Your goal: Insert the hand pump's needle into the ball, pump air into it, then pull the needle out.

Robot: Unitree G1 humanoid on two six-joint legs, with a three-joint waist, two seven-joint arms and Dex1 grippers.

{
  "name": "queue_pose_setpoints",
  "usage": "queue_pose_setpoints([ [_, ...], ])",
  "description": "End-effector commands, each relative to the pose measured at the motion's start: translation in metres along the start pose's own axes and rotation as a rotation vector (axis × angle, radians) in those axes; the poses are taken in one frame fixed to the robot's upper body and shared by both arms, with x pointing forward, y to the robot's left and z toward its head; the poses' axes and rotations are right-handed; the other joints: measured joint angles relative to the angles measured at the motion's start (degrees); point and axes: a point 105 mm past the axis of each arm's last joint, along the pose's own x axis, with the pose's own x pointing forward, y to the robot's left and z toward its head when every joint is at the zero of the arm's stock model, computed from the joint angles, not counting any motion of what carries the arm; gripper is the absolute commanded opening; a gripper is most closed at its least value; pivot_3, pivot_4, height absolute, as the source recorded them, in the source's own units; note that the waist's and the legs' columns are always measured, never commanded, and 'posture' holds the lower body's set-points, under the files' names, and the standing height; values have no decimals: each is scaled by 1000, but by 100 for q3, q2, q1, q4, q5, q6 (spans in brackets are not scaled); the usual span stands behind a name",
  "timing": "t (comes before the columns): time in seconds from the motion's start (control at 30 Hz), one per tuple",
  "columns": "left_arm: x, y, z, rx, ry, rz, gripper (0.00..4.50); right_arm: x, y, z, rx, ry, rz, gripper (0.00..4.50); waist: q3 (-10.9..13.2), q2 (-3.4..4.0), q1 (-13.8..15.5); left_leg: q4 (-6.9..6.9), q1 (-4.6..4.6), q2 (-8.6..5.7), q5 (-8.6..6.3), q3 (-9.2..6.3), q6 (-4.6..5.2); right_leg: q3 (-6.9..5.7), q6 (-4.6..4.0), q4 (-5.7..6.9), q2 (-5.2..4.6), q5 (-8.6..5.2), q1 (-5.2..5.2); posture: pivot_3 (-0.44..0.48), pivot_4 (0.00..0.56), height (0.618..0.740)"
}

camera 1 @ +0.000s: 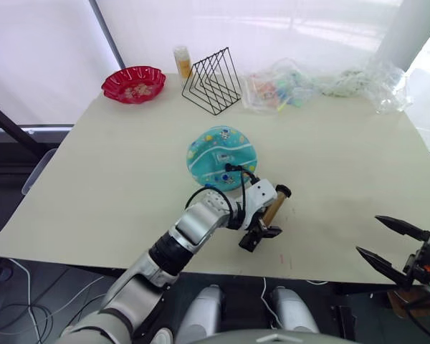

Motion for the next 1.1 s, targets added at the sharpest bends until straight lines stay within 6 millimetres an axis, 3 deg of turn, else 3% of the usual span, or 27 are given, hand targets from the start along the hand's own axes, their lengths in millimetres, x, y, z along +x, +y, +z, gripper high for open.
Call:
queue_pose_setpoints([
  [0.03, 2, 0, 0, 17, 19, 15, 4465, 0, 1, 8, -40, -20, 1, 4500, 0, 0, -3, 0, 0, 0, 0, 0, 0, 0, 4, 0, 0, -2, 0, 0, 150, 740],
  [0.27, 8, 1, -7, 49, 63, -1, 4465, 1, 0, 7, -48, -19, -3, 4500, 0, 0, 0, 0, 1, 0, 0, 3, 0, 2, 2, 1, 0, -1, 0, 0, 150, 740],
  [0.37, 9, 3, -7, 50, 60, -4, 3703, 0, -1, 7, -50, -18, -4, 4500, 0, 1, -4, 3, 1, 0, 0, 4, 0, 2, 5, 1, 0, 0, 0, 0, 150, 740],
  [0.53, 7, 2, -2, 52, 20, -31, 1495, -1, 0, 7, -49, -15, -7, 4500, -4, 5, 2, 3, 1, 1, 0, 4, 0, 3, 5, 1, -1, 1, 1, 0, 150, 740],
  [0.6, 5, 0, 2, 45, -4, -56, 1046, -1, 0, 6, -46, -16, -7, 4500, -8, 13, 3, 7, 4, 1, 0, 5, 0, 3, 12, 1, -2, 0, 6, 0, 150, 740],
  [0.87, -6, -1, 18, 95, -109, -91, 1045, 1, 2, 8, -23, -34, -9, 4500, -9, 14, 1, 12, 0, 2, -1, 7, 2, 6, -2, 0, 0, 12, 4, 0, 150, 740],
  [1.1, -33, 1, 34, 134, -278, -115, 1045, 23, 1, 25, 104, -155, -69, 4500, -9, 14, 1, 12, -4, 2, -2, 5, 4, 8, -3, -1, -2, 12, 0, 0, 150, 740],
])
